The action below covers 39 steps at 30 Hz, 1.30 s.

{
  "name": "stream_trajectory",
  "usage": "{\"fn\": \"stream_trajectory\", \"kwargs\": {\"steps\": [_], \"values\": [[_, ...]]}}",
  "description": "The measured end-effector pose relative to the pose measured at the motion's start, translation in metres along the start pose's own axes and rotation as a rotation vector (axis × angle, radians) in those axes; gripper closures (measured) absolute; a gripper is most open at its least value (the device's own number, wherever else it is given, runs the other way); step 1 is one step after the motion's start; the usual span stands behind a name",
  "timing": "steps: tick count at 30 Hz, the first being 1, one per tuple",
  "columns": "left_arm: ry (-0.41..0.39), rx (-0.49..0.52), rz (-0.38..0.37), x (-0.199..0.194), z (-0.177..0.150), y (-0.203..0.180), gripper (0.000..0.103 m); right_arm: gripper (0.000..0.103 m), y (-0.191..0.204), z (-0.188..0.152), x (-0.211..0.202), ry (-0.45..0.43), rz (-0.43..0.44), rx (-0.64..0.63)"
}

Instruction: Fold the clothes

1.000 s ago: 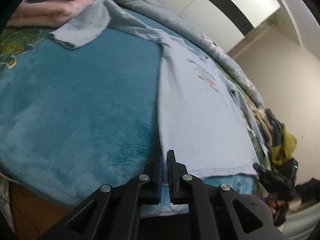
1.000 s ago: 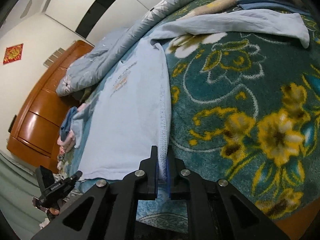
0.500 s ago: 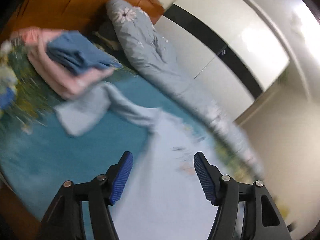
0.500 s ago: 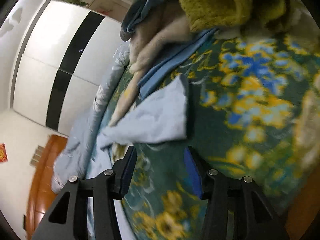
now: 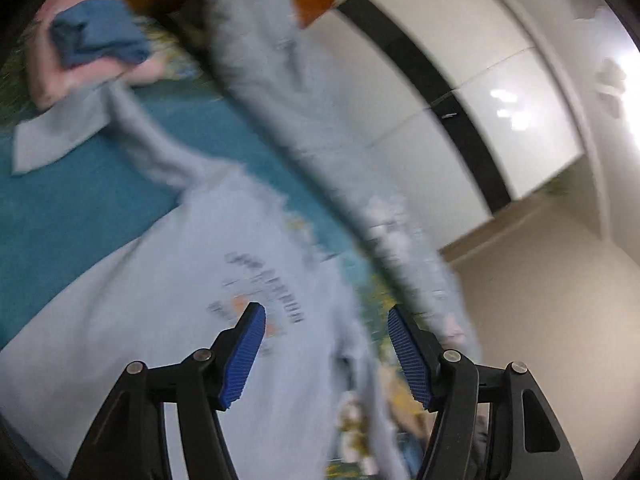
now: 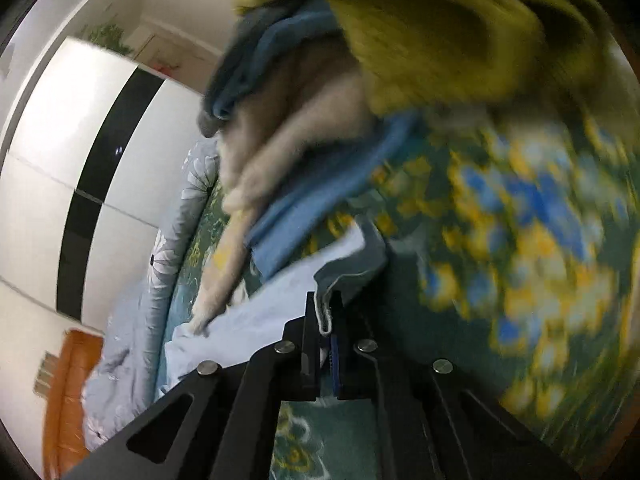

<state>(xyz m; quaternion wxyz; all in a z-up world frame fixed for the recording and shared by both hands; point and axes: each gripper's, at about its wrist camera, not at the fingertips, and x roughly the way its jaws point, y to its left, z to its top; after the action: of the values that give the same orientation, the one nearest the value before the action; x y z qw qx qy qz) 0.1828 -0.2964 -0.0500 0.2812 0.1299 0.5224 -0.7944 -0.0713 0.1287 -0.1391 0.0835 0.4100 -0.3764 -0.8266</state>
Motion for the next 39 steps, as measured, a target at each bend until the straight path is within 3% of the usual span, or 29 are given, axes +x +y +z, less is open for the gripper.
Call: {"fn": "stream_trajectory", "kwargs": {"steps": [4, 8, 14, 21, 27, 31, 34, 39], "values": [[0.060, -0.066, -0.005, 0.008, 0.003, 0.020, 0.035, 0.100, 0.072, 0.054, -0.029, -0.146, -0.008, -0.186], [0.069, -0.150, -0.041, 0.008, 0.012, 0.036, 0.035, 0.100, 0.157, 0.095, -0.048, -0.227, 0.006, -0.371], [0.074, -0.268, -0.074, 0.011, 0.024, 0.059, 0.035, 0.100, 0.270, 0.076, -0.035, -0.235, -0.018, -0.561], [-0.005, -0.441, -0.071, -0.003, 0.043, 0.101, 0.035, 0.099, 0.389, -0.065, -0.003, -0.166, 0.115, -0.934], [-0.069, -0.532, -0.051, -0.010, 0.058, 0.134, 0.035, 0.099, 0.489, -0.187, 0.026, -0.098, 0.231, -1.251], [-0.111, -0.602, -0.033, -0.018, 0.065, 0.157, 0.035, 0.099, 0.481, -0.286, 0.075, 0.057, 0.230, -1.458], [-0.149, -0.633, -0.010, -0.023, 0.069, 0.170, 0.035, 0.099, 0.458, -0.340, 0.114, 0.168, 0.223, -1.553], [-0.170, -0.654, 0.006, -0.024, 0.072, 0.180, 0.035, 0.099, 0.421, -0.392, 0.168, 0.333, 0.191, -1.561]]}}
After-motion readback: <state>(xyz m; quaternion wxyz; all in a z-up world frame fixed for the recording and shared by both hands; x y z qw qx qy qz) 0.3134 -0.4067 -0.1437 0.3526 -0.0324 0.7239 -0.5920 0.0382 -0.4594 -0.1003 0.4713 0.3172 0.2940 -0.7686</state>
